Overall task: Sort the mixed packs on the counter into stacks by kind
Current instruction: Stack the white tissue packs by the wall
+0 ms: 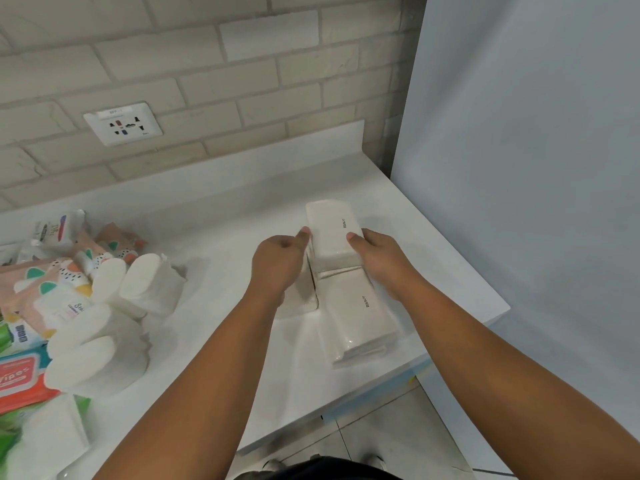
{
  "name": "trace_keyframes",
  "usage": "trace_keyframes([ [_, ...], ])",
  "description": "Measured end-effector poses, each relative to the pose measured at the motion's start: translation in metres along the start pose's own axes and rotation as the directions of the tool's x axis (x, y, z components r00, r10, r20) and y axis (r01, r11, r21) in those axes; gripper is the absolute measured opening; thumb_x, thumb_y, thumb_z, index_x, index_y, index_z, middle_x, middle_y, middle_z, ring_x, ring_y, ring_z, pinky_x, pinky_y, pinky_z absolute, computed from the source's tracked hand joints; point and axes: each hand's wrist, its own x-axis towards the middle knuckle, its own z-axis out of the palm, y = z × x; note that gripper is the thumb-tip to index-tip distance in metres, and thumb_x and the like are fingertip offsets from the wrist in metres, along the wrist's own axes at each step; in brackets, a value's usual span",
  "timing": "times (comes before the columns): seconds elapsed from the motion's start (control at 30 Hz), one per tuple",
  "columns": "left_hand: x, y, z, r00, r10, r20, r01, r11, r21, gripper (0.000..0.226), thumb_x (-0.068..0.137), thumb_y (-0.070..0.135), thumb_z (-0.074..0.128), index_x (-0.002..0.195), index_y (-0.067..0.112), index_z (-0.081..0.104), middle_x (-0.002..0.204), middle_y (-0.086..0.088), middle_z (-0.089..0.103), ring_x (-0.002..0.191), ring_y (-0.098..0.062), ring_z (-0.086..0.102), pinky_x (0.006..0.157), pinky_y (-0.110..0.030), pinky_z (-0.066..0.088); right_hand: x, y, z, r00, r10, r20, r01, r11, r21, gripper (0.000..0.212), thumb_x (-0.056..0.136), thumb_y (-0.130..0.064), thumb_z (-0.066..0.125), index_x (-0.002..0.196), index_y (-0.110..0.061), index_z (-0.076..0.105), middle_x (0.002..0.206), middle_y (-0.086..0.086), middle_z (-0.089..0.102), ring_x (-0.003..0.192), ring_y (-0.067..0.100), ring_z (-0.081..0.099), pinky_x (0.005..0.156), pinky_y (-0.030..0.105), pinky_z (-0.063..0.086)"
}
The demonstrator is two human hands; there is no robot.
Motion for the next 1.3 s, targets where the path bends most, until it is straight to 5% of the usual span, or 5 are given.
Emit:
trace_keyframes([
  [0.23, 0.012, -0.052, -0.028, 0.99, -0.13, -0.06, 0.142, 0.94, 0.309, 0.082, 0.084, 0.052, 0.073, 0.147, 0.009, 0.042, 0.142, -0.009, 0.05, 0.126, -0.032, 0.054, 0.091, -0.036, 0.049, -0.009, 0.029, -0.006, 0.993, 0.106, 0.054, -0.11, 0.99, 0.082, 0.049, 0.069, -0.084, 0.058, 0.09, -0.041, 0.047, 0.1, -0.022, 0.047, 0.095, 0.004, 0.048, 0.102, 0.033, 0.034],
  [0.47, 0.012, -0.069, -0.019, 0.976, -0.217, -0.009, 0.209, 0.929, 0.305, 0.09, 0.051, 0.07, 0.08, 0.111, 0.009, 0.054, 0.106, -0.004, 0.064, 0.098, -0.028, 0.065, 0.081, -0.047, 0.061, -0.041, 0.055, -0.006, 0.979, 0.106, 0.175, -0.12, 0.99, 0.076, 0.035, 0.098, -0.026, 0.061, 0.129, -0.032, 0.047, 0.111, -0.028, 0.053, 0.094, -0.018, 0.055, 0.082, 0.005, 0.042],
  [0.63, 0.013, -0.072, -0.019, 0.963, -0.269, -0.023, 0.269, 0.949, 0.166, 0.076, 0.046, 0.062, 0.089, 0.095, 0.009, 0.067, 0.096, -0.007, 0.072, 0.087, -0.029, 0.07, 0.075, -0.043, 0.06, -0.05, 0.069, -0.001, 0.983, 0.146, 0.113, -0.159, 0.98, 0.116, 0.04, 0.098, -0.034, 0.058, 0.138, -0.03, 0.054, 0.124, -0.01, 0.067, 0.112, 0.011, 0.064, 0.104, 0.037, 0.049],
  [0.97, -0.036, -0.044, -0.047, 0.965, -0.152, -0.212, 0.122, 0.981, -0.149, 0.032, 0.086, 0.038, 0.078, 0.103, 0.011, 0.07, 0.099, -0.002, 0.073, 0.087, -0.021, 0.069, 0.073, -0.033, 0.055, -0.058, 0.065, 0.001, 0.981, 0.149, 0.123, -0.164, 0.979, 0.125, 0.032, 0.101, -0.035, 0.052, 0.132, -0.029, 0.059, 0.119, -0.009, 0.069, 0.112, 0.011, 0.064, 0.093, 0.027, 0.05],
  [1.3, -0.123, 0.003, -0.02, 0.976, -0.067, 0.207, 0.107, 0.976, -0.189, 0.028, 0.087, 0.035, 0.076, 0.106, 0.014, 0.074, 0.1, 0.0, 0.079, 0.096, -0.02, 0.075, 0.091, -0.04, 0.059, -0.052, 0.07, -0.009, 0.939, 0.262, 0.223, -0.32, 0.904, 0.283, 0.094, 0.061, -0.093, 0.054, 0.135, -0.035, 0.058, 0.136, -0.004, 0.062, 0.13, 0.022, 0.055, 0.113, 0.051, 0.038],
])
